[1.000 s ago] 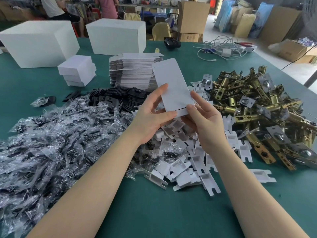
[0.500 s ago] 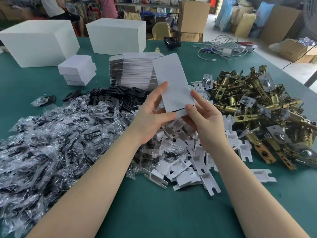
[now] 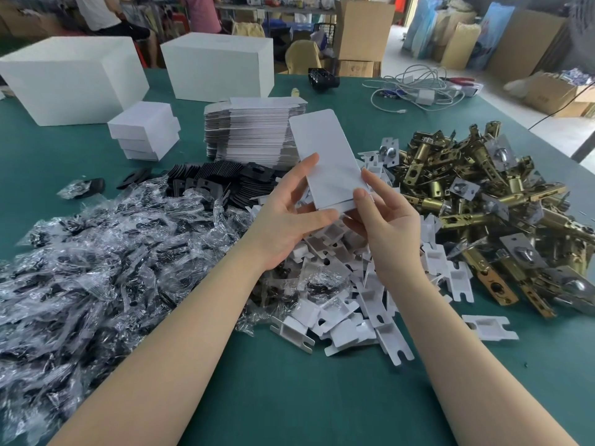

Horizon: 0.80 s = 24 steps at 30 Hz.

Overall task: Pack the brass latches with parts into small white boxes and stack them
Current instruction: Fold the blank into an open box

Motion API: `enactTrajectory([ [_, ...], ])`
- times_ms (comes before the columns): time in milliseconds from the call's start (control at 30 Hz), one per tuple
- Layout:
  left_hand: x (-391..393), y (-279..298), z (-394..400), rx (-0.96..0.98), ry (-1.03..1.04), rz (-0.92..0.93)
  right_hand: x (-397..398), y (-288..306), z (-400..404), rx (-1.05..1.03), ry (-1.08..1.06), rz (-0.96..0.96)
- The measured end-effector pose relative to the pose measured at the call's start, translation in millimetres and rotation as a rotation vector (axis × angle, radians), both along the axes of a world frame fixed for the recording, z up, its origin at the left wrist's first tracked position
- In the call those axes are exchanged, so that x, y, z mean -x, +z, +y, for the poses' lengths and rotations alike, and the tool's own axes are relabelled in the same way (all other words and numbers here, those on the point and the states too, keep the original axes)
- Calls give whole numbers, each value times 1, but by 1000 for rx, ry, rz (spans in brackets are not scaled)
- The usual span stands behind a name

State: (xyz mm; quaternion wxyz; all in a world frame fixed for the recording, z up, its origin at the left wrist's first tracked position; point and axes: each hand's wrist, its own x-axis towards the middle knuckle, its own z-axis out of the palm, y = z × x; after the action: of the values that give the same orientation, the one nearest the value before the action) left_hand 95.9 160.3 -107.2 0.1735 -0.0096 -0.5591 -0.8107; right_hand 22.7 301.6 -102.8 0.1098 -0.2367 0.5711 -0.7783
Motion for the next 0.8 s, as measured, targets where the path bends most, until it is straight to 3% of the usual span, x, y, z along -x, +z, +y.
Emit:
enactTrajectory([
  [133, 0, 0, 1, 76, 81, -17, -1, -2, 1, -30, 7, 63],
  [267, -1, -2, -3, -26, 81, -15, 0, -2, 5, -161, 123, 192],
  [400, 0, -6, -5, -27, 63, -29, 4, -3, 7, -188, 94, 257],
  [800, 5, -17, -8, 63, 135, -29, 2, -2, 3, -92, 89, 113],
])
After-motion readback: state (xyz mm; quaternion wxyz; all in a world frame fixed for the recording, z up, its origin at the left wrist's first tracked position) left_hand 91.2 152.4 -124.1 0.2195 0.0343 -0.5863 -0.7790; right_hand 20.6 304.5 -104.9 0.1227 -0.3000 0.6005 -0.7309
